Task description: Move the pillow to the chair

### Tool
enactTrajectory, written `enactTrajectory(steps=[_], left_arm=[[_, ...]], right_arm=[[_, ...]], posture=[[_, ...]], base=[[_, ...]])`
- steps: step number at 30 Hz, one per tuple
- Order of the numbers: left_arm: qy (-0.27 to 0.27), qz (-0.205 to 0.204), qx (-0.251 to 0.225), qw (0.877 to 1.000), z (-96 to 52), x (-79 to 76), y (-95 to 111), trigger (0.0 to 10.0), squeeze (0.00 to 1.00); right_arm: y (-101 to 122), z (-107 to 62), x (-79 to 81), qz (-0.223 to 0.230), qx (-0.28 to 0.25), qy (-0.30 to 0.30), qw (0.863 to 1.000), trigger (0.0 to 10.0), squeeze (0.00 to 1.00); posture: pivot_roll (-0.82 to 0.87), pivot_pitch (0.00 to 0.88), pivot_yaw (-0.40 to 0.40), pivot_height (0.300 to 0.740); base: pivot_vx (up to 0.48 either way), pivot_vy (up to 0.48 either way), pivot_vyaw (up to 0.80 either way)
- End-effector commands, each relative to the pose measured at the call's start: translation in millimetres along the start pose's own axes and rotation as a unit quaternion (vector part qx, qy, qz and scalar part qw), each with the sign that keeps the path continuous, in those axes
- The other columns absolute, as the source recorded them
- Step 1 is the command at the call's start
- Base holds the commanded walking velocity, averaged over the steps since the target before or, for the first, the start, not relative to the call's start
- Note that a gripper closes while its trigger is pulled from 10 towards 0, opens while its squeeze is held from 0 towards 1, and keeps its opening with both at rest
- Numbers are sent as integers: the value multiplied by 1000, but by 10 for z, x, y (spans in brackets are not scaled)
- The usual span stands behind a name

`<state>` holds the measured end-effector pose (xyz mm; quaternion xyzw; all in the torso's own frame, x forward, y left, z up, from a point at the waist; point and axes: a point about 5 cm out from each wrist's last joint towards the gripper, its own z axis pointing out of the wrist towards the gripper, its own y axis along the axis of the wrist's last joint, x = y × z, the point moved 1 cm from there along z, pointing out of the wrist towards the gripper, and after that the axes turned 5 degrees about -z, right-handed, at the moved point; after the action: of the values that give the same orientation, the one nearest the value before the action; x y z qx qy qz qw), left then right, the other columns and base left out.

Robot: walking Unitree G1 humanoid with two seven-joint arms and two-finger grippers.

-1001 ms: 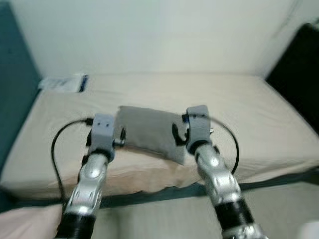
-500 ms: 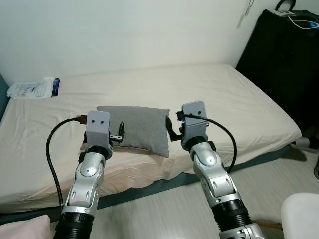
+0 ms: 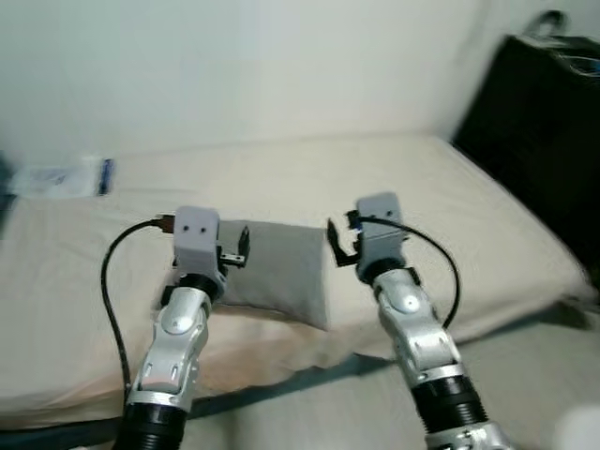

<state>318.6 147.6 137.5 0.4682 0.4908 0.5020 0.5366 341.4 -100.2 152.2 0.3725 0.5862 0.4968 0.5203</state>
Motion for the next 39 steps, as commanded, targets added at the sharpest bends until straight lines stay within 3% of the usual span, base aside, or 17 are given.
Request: enactTrajectory(steps=[1, 6, 23, 29, 31, 39], left_arm=[[1, 0, 5, 1000, -14, 5, -31, 10000, 0], [7, -2, 8, 1000, -8, 29, -36, 10000, 0], [27, -5, 23, 999, -27, 83, -85, 10000, 0], [24, 2, 31, 999, -34, 54, -111, 10000, 0], [27, -17, 37, 999, -31, 49, -135, 10000, 0], [18, -9, 39, 999, -18, 22, -140, 10000, 0]], right_arm=[[-39, -16, 19, -1, 6, 5, 1000, 10000, 0], [-57, -27, 49, 0, 9, 10, 1000, 10000, 0], [-63, -26, 81, -2, 11, 22, 1000, 10000, 0], [-69, -27, 77, 1, 12, 19, 1000, 10000, 0], [-68, -22, 63, 2, 13, 17, 1000, 10000, 0], [-88, -1, 13, 0, 22, 7, 1000, 10000, 0]], posture=[[0, 46, -50, 740], [-1, 49, -51, 740], [-3, 54, -53, 740], [-4, 53, -50, 740], [-7, 53, -49, 740], [-9, 49, -48, 740]], base=[[465, 0, 0], [415, 0, 0], [0, 0, 0], [0, -480, 0], [0, 0, 0], [0, 0, 0]])
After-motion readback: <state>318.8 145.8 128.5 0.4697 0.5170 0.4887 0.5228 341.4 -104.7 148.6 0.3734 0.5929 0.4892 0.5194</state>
